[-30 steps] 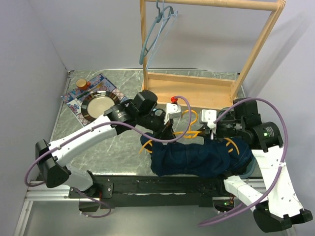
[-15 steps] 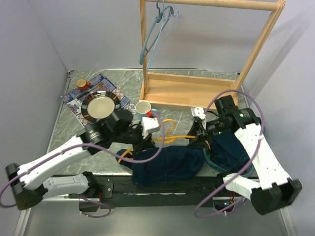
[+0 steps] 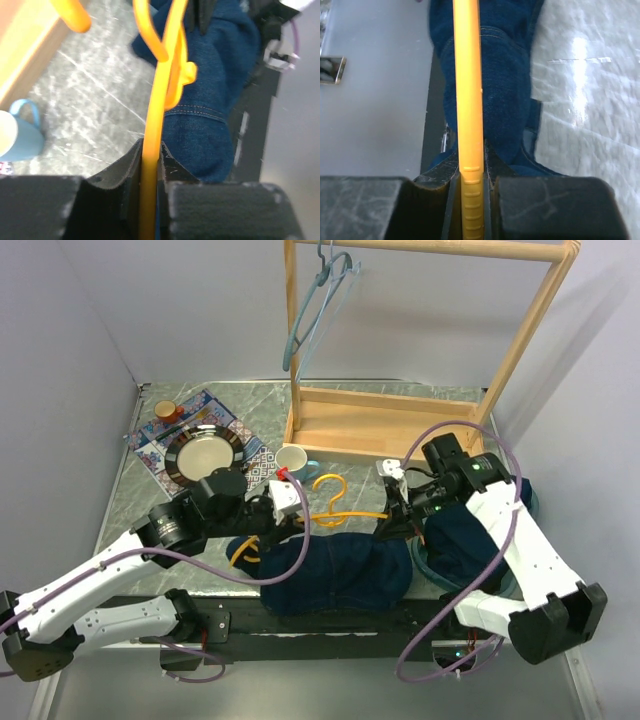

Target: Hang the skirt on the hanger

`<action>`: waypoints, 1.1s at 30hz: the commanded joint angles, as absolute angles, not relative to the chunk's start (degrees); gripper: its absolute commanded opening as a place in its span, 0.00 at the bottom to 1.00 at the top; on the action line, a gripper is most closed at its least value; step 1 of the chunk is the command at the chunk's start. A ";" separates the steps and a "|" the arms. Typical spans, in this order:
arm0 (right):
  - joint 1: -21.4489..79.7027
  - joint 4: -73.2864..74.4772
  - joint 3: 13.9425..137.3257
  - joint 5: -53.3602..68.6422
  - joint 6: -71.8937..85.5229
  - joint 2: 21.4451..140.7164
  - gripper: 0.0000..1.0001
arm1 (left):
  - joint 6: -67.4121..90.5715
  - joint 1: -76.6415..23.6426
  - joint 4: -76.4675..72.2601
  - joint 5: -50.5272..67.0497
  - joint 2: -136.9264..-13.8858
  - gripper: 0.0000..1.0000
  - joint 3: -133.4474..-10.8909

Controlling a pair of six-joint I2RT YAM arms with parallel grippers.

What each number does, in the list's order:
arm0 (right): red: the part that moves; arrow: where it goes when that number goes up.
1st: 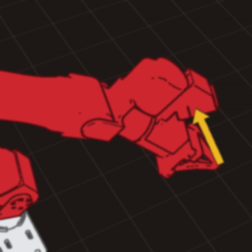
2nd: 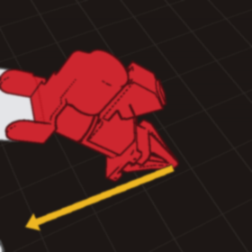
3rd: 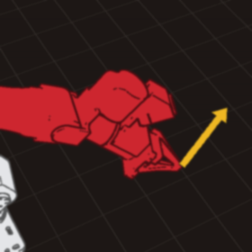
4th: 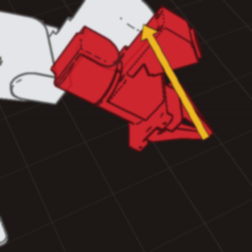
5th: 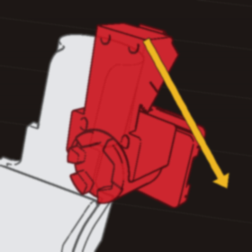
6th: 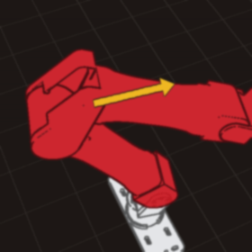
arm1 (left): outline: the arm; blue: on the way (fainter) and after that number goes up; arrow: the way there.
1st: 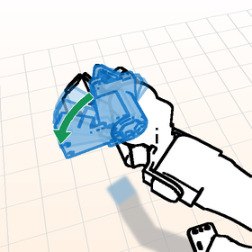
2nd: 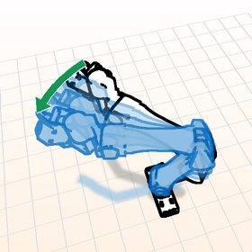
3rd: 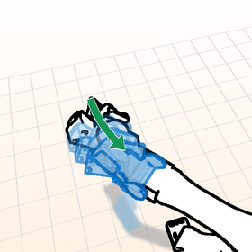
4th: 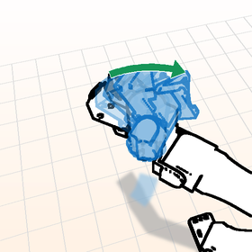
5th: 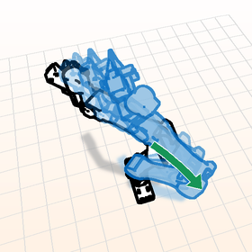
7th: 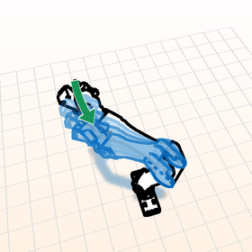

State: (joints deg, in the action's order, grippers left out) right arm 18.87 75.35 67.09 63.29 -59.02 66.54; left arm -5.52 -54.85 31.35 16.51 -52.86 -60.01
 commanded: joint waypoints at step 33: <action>-15.47 45.89 132.89 21.45 -2.73 89.29 0.00 | 9.14 -54.14 10.37 -3.78 -32.51 0.97 -36.83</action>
State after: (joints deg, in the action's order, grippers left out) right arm -14.57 55.64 125.73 22.92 -9.37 86.70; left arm 7.88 -54.30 13.21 -3.53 -30.87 -35.31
